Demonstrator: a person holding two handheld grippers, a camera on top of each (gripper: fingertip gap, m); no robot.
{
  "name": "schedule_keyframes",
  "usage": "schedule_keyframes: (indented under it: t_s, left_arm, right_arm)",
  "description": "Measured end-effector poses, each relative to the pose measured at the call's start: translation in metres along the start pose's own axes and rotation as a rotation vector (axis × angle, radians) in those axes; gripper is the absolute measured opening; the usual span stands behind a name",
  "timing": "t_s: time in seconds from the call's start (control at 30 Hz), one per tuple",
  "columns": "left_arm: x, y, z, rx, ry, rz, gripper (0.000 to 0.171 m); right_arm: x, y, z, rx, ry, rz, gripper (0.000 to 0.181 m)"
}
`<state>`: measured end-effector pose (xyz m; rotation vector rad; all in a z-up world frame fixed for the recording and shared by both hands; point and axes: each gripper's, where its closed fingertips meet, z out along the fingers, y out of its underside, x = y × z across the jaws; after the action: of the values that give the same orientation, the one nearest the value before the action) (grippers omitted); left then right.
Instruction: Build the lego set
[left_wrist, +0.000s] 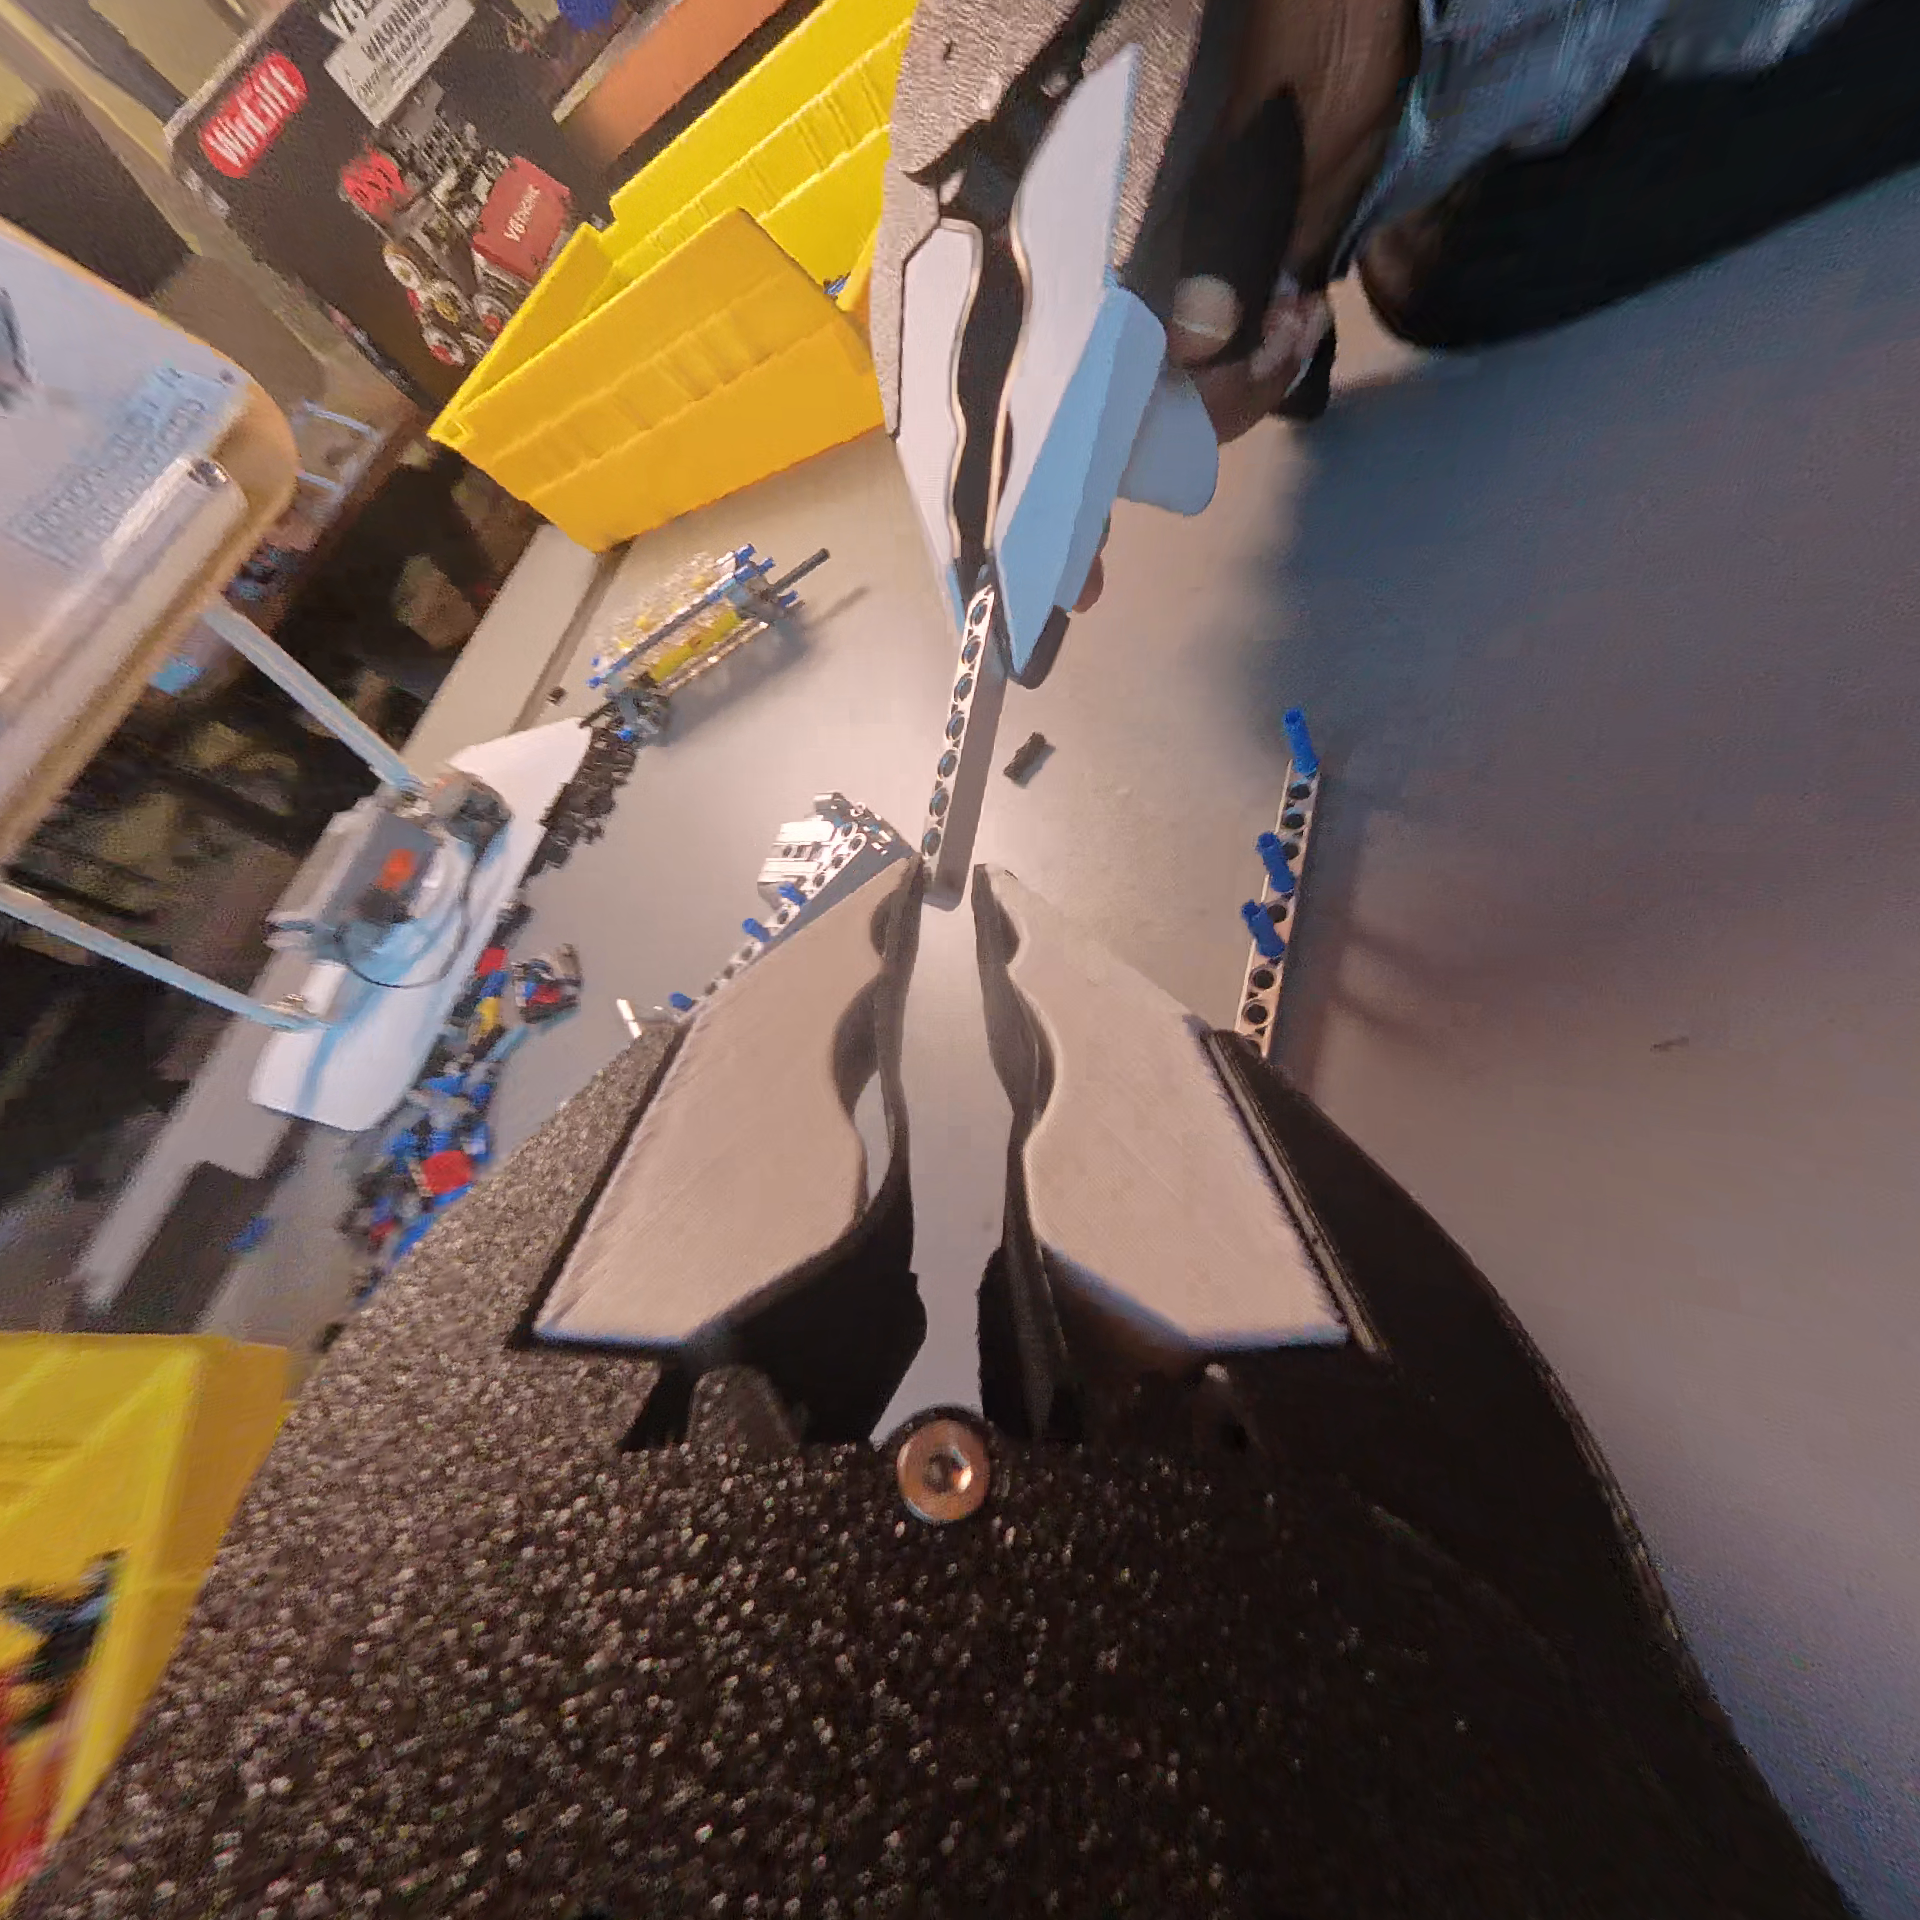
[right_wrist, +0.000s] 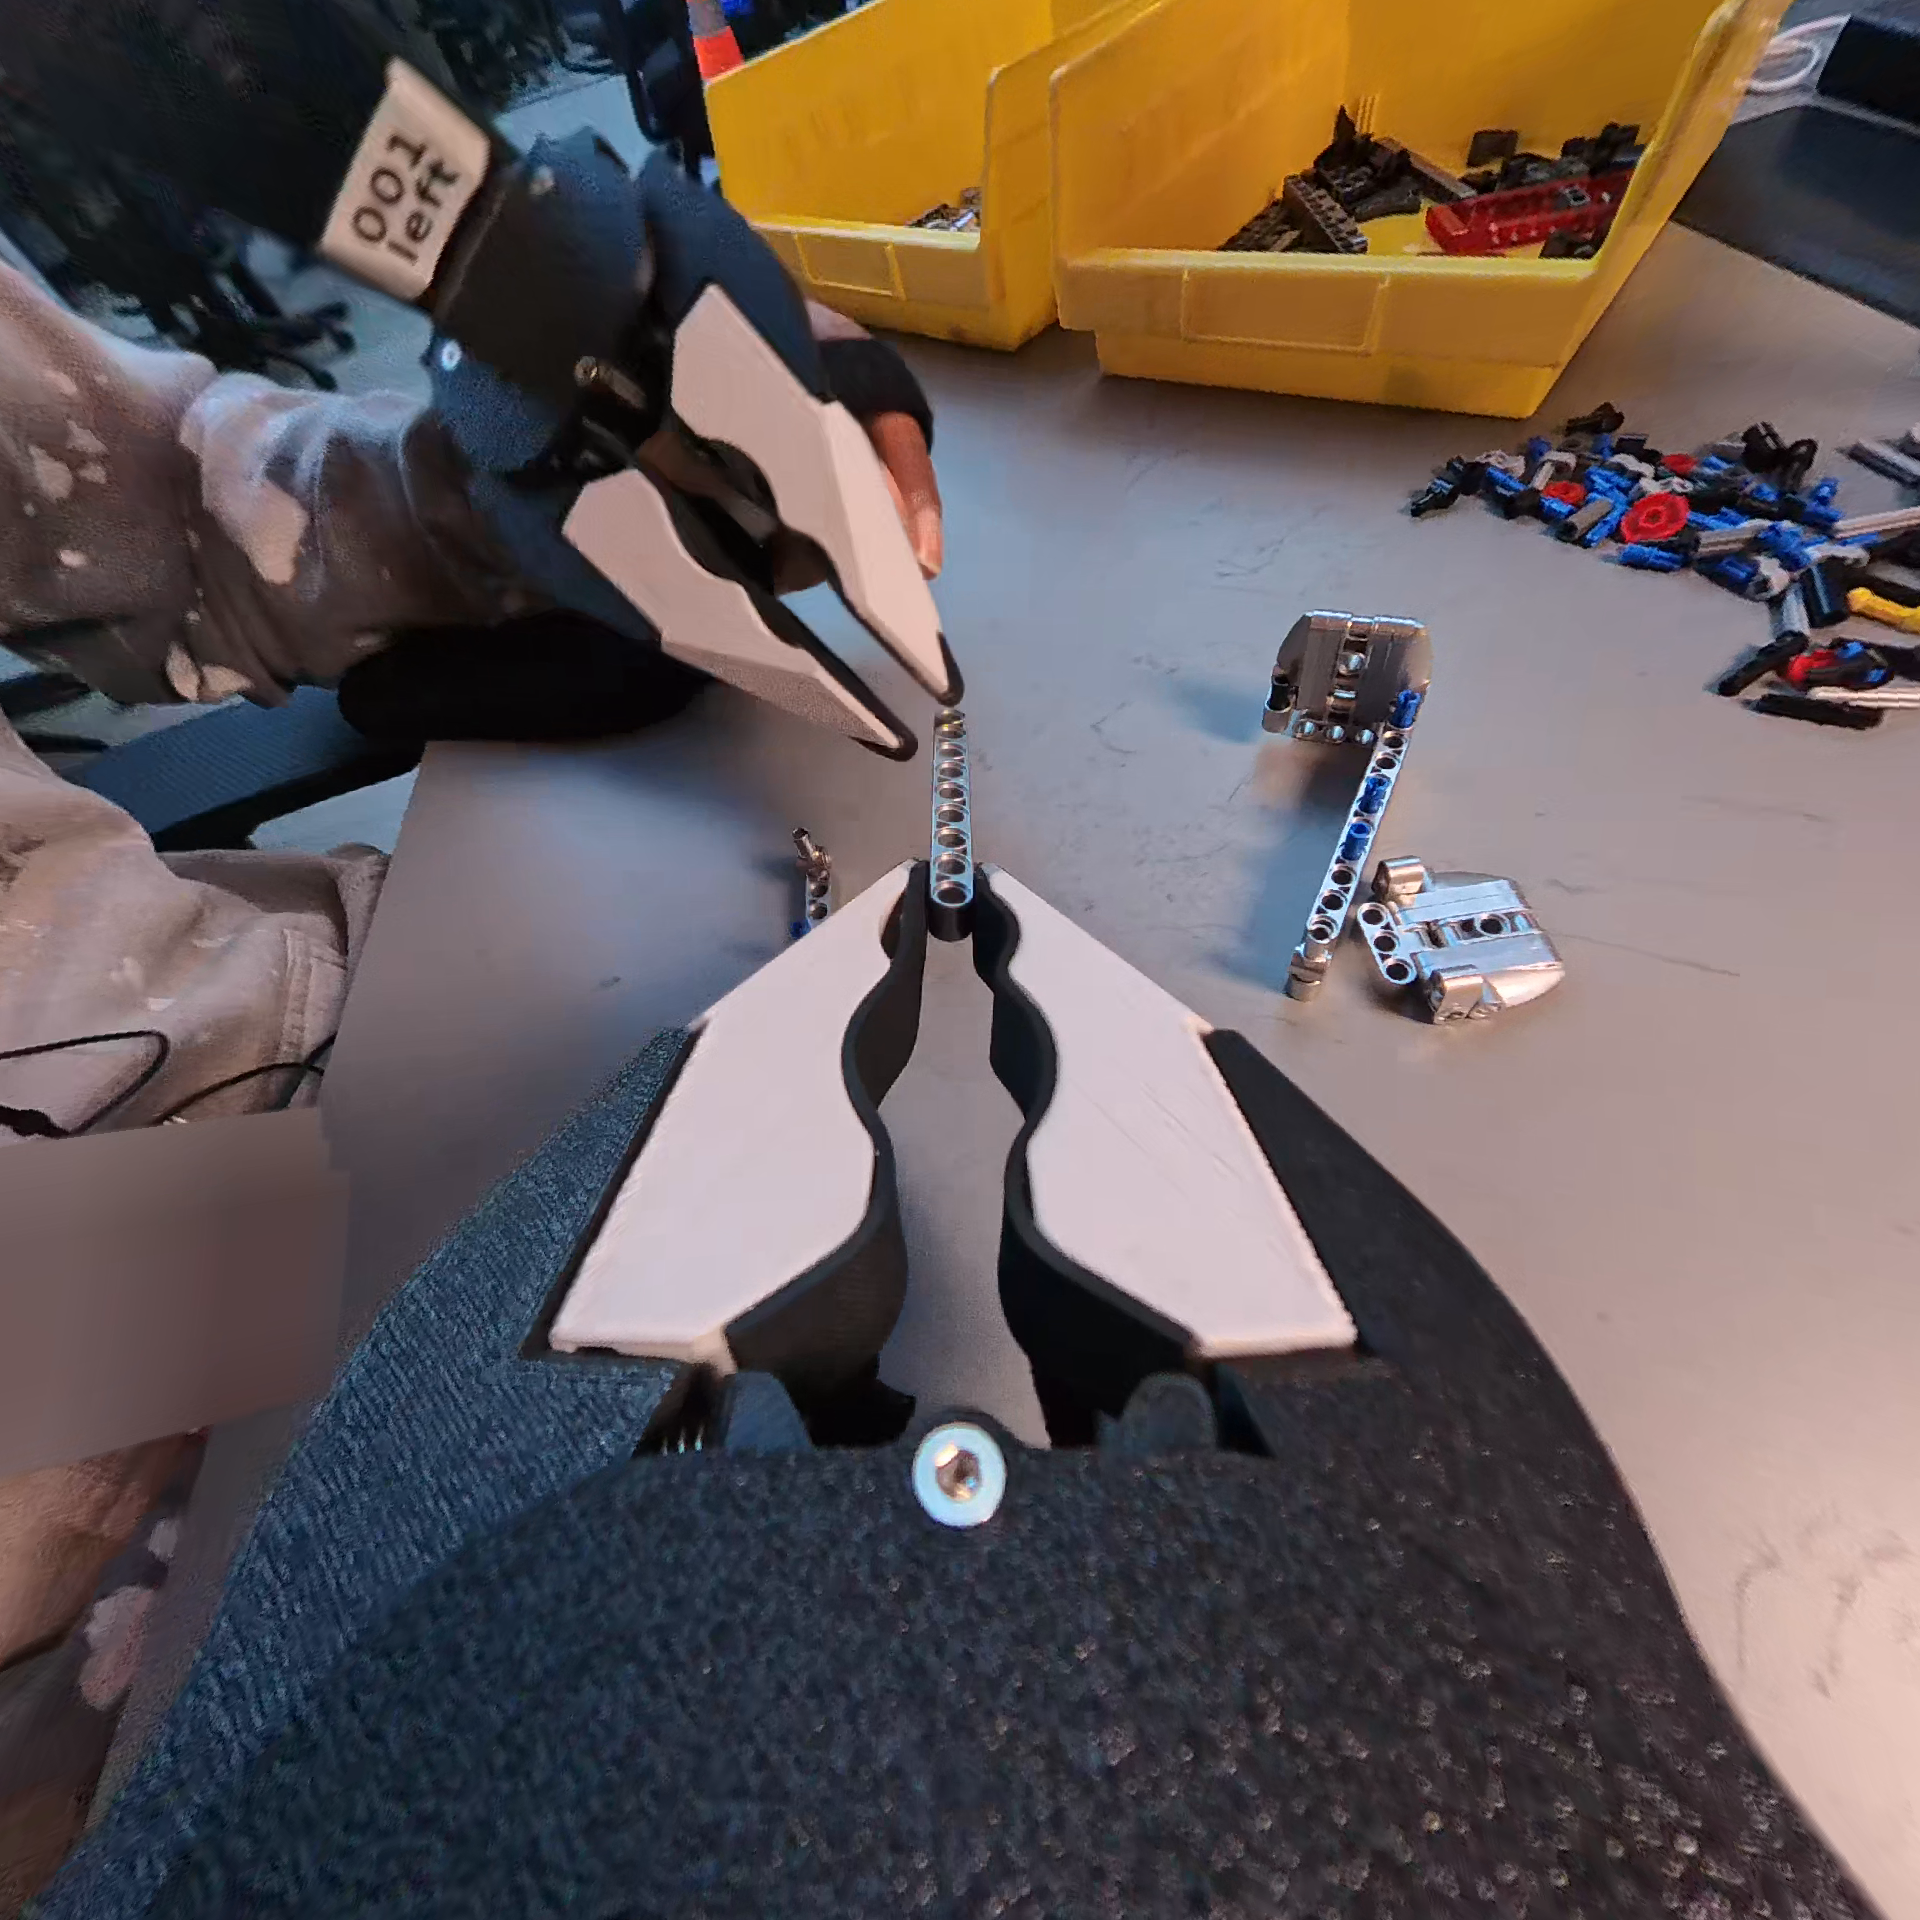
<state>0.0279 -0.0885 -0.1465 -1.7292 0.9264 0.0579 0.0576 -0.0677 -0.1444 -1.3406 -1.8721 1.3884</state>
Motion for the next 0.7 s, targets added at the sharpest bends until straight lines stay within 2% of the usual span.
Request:
schedule_keyframes:
  t_s: [0.13, 0.2, 0.3, 0.47, 0.7]
  left_arm:
    - [-0.001, -0.011, -0.012, 0.118, 0.181, -0.342, 0.027]
    - [0.003, -0.014, -0.016, 0.145, 0.262, -0.441, 0.033]
    - [0.013, -0.020, -0.015, 0.165, 0.325, -0.459, 0.028]
    - [0.030, -0.023, -0.010, 0.149, 0.384, -0.418, 0.005]
    - [0.036, -0.017, -0.008, 0.106, 0.417, -0.419, 0.004]
  right_arm:
    - [-0.009, 0.001, -0.002, -0.012, -0.002, -0.167, 0.006]
    - [-0.017, -0.003, -0.003, 0.017, -0.018, -0.229, 0.006]
    - [-0.025, -0.005, -0.001, 0.028, -0.034, -0.282, 0.006]
    - [-0.033, -0.002, 0.003, 0.018, -0.054, -0.321, 0.006]
    - [-0.036, -0.001, 0.003, 0.015, -0.065, -0.327, 0.006]
